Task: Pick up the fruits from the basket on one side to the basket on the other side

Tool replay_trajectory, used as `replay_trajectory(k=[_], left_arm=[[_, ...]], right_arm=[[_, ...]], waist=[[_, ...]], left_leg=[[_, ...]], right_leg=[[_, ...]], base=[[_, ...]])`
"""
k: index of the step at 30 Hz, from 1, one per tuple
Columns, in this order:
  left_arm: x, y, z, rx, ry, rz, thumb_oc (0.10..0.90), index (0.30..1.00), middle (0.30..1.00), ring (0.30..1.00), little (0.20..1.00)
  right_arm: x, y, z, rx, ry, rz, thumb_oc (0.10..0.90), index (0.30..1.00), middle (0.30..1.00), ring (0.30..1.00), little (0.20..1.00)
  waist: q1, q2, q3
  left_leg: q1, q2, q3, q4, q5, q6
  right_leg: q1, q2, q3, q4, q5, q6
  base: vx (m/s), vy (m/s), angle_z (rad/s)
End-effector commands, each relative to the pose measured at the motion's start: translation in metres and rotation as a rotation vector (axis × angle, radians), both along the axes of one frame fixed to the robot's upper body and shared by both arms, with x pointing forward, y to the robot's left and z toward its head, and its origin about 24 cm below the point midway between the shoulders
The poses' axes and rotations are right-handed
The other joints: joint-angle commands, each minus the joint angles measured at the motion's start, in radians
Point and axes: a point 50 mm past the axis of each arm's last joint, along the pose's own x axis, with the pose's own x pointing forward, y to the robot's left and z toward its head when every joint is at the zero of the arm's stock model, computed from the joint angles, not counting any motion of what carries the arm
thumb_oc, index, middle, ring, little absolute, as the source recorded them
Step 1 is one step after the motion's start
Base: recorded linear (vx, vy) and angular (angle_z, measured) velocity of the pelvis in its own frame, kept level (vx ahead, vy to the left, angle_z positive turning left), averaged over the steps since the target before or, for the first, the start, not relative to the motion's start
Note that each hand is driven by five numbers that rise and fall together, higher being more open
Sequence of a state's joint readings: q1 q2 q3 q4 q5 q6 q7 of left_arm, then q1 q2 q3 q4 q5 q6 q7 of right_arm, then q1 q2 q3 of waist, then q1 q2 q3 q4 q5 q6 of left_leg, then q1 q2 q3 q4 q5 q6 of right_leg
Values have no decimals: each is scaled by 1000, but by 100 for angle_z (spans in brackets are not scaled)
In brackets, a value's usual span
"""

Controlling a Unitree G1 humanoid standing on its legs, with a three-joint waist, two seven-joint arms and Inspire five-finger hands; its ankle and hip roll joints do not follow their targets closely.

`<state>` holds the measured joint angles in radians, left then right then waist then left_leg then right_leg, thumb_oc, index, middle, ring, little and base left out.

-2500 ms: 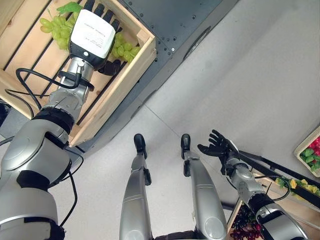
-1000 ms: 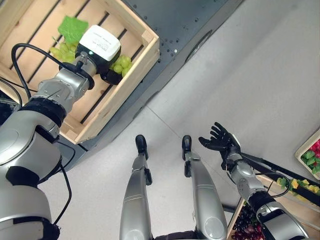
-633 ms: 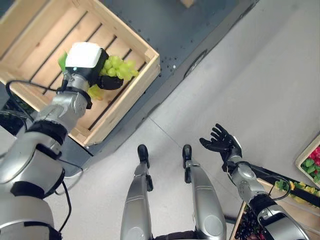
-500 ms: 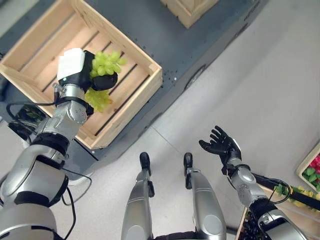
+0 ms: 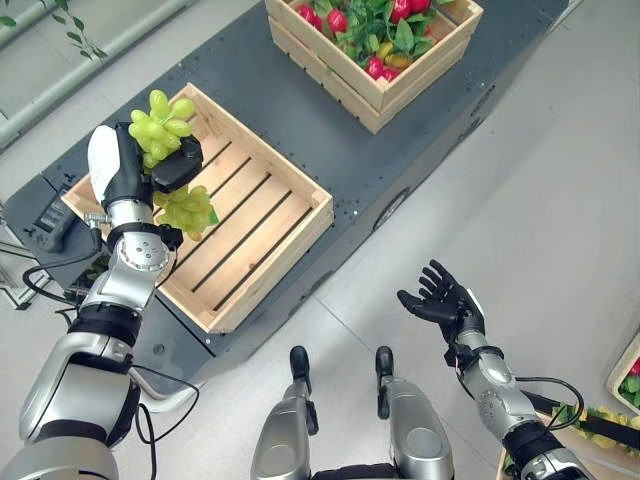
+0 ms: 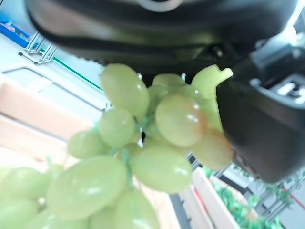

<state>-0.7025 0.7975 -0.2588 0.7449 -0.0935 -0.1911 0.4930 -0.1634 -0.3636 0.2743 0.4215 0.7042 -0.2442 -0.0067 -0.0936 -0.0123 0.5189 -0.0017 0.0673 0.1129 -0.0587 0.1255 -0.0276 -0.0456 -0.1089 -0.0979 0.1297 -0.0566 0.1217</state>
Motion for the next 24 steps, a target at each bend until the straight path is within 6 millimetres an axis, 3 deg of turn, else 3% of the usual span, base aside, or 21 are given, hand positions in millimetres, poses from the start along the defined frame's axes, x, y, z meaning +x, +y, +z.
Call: replay_trajectory(k=[1,6,14,22,24], left_arm=[[-9,9,28,-15,-166,-21,400,300,300,300,300],[-8,6,28,-82,-130,-141,400,300,300,300,300],[6,-19,58,-103,-81,-443,400,300,300,300,300],[16,-68,101,-1,-83,-707,400,300,300,300,300],[18,-88,113,24,-85,-804,400,300,300,300,300]], right_arm=[[0,6,34,-53,-224,85,800,900,900,900,900],[7,18,53,-77,-269,235,800,900,900,900,900],[32,37,101,-11,-351,448,800,900,900,900,900],[52,74,132,63,-302,645,800,900,900,900,900],[57,88,139,98,-271,706,800,900,900,900,900]], waist=[[-7,41,-261],[2,57,-337],[29,55,-398],[60,51,-432],[70,47,-443]], left_leg=[[33,-65,-6,72,-147,-8],[91,-56,-6,21,-138,-16],[126,-44,-26,-21,-126,-28],[130,-36,-43,-24,-121,-33],[132,-34,-46,-23,-121,-33]], right_leg=[[28,-39,-17,-58,72,-13],[97,-37,-24,-114,81,-8],[159,-28,-50,-175,91,-8],[185,-26,-74,-194,91,-14],[194,-25,-82,-198,90,-16]], base=[[197,-66,9],[157,-57,14],[51,-104,5],[5,-85,3],[24,-87,7]])
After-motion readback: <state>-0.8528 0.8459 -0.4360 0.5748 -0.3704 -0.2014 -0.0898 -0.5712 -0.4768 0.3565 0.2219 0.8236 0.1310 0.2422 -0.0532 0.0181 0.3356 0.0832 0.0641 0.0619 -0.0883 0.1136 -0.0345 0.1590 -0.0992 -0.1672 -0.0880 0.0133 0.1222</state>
